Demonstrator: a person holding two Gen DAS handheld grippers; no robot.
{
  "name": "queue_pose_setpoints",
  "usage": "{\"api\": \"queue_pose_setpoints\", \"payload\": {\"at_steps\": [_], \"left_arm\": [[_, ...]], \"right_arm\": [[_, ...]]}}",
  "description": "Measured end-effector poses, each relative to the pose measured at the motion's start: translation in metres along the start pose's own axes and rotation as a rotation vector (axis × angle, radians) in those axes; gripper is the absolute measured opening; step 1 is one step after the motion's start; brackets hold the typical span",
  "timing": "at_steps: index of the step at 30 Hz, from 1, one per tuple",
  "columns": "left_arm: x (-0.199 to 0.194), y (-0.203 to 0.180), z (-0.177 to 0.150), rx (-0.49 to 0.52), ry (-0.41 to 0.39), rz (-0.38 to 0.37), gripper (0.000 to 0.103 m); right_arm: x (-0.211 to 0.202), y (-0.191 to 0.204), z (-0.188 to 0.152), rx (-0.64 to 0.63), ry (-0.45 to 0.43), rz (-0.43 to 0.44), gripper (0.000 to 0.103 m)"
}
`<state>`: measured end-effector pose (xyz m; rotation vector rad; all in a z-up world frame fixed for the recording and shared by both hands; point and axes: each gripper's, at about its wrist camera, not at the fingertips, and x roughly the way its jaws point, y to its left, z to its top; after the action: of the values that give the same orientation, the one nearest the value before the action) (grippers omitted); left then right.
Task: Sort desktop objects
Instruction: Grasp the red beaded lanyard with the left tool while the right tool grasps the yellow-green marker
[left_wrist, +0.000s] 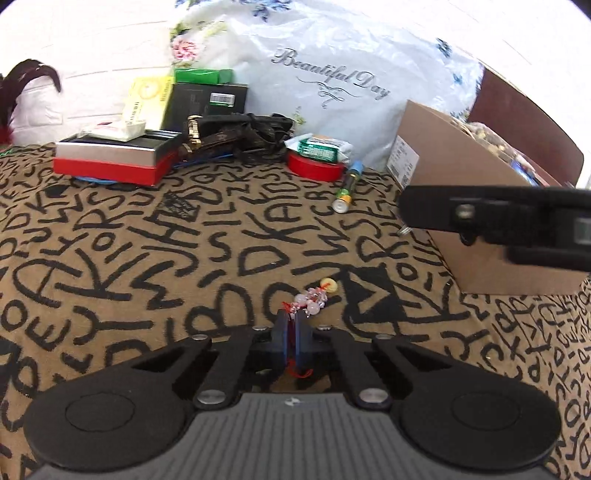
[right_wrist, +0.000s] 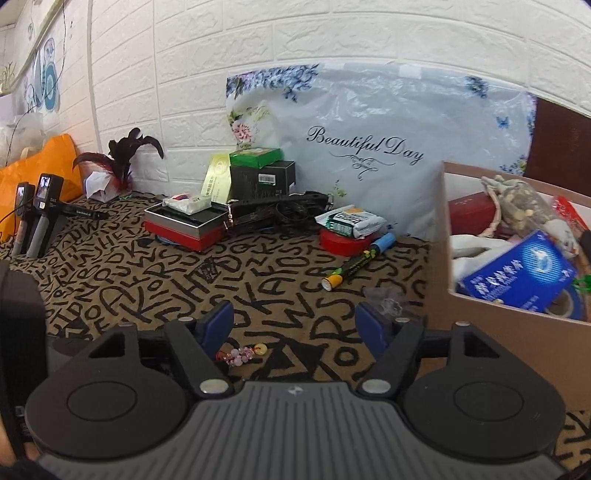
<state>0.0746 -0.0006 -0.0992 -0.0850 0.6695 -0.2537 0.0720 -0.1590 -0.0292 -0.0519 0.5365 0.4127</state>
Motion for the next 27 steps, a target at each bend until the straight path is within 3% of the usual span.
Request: {"api": "queue_pose_setpoints", "payload": {"at_steps": [9,17,20,23,25,27], "left_arm": [[-0.01,0.036,0.004,-0.057,-0.023,0.054,0.001],[-0.003,0.045,0.007,-0.053,-0.007,-0.054,0.003],[0.002,0.043,0.008,-0.035,-0.01,-0.084,0.015],[0.003,0.041,0.009,-0.027,-0.01,-0.14,0.041],[0.003,0.038,0.009,-0.012,-0.009,-0.157,0.044],[0.005,0.035,0.008,0.023,-0.011,-0.149,0.041]], "right_arm": [[0.064,0.006,0.013,0.003,0.037,-0.071,0.058],[0.131,-0.003,0.025,0.017,0.091,-0.216,0.059],[0.15,-0.009,0.03,0.036,0.106,-0.242,0.059],[0.166,-0.019,0.035,0.065,0.125,-0.27,0.059],[0.175,-0.026,0.036,0.084,0.137,-0.279,0.059],[0.182,-0.031,0.036,0.098,0.145,-0.276,0.059]]}}
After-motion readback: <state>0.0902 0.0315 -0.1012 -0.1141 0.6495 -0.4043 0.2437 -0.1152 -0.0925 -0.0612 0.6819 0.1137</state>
